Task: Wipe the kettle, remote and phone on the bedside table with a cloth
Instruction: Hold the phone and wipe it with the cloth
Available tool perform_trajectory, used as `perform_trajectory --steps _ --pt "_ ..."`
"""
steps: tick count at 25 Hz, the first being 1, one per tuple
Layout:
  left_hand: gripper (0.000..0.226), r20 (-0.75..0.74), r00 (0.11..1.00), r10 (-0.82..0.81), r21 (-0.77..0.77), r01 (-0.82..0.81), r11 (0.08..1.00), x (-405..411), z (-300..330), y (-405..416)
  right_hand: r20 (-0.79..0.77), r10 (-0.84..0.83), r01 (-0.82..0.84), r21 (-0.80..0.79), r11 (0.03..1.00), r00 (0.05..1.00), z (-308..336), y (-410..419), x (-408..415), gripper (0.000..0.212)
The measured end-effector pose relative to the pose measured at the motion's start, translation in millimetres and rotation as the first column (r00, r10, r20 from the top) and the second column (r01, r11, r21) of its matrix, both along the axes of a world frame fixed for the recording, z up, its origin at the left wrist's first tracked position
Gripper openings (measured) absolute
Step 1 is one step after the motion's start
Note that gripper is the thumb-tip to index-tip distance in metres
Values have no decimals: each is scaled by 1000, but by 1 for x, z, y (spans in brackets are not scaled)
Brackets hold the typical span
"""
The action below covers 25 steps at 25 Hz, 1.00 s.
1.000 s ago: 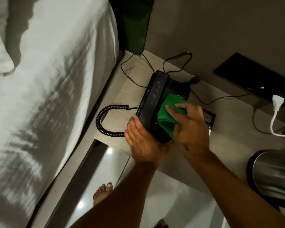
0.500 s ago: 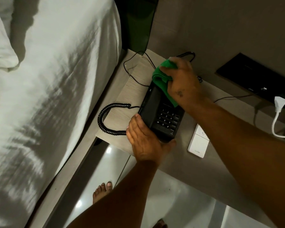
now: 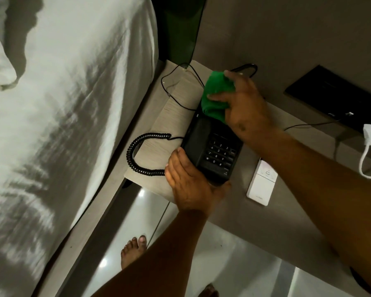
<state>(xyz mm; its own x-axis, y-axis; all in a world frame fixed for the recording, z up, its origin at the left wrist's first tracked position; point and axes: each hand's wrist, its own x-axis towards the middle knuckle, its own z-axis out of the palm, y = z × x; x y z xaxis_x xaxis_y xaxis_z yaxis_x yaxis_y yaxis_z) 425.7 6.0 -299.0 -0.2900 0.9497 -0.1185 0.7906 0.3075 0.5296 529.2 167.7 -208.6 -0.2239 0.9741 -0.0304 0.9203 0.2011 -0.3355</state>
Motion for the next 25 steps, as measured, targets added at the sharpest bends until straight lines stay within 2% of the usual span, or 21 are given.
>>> perform_trajectory --steps 3,8,10,12,14,16,18,22,25 --pt "134 4 1000 -8 0 8 1000 0 1 1 11 53 -53 19 998 999 -3 18 -3 49" --pt "132 28 1000 3 -1 -3 1000 1 -1 1 76 290 -295 68 953 954 -6 -77 -14 39" --pt "131 35 999 4 21 -4 1000 1 -3 0 109 327 -335 67 940 939 -7 -95 -8 36" --pt "134 21 1000 6 19 -7 1000 0 -3 0 140 277 -285 41 958 951 -5 -72 -1 42" --pt "136 9 1000 -1 12 1 1000 0 -2 0 113 133 -138 32 990 985 -1 -29 2 47" --pt "135 9 1000 -8 10 8 1000 0 1 0 58 -7 7 11 1000 998 4 14 2 43" --pt "136 15 1000 -7 8 7 1000 0 2 0 59 -24 24 3 1000 998 8 23 -5 40" --pt "137 44 999 10 -8 -10 1000 1 3 0 147 273 -289 103 952 951 4 -44 -25 33" --pt "127 52 999 16 18 -17 1000 2 1 -1 179 423 -439 61 896 888 -7 -97 -22 30"
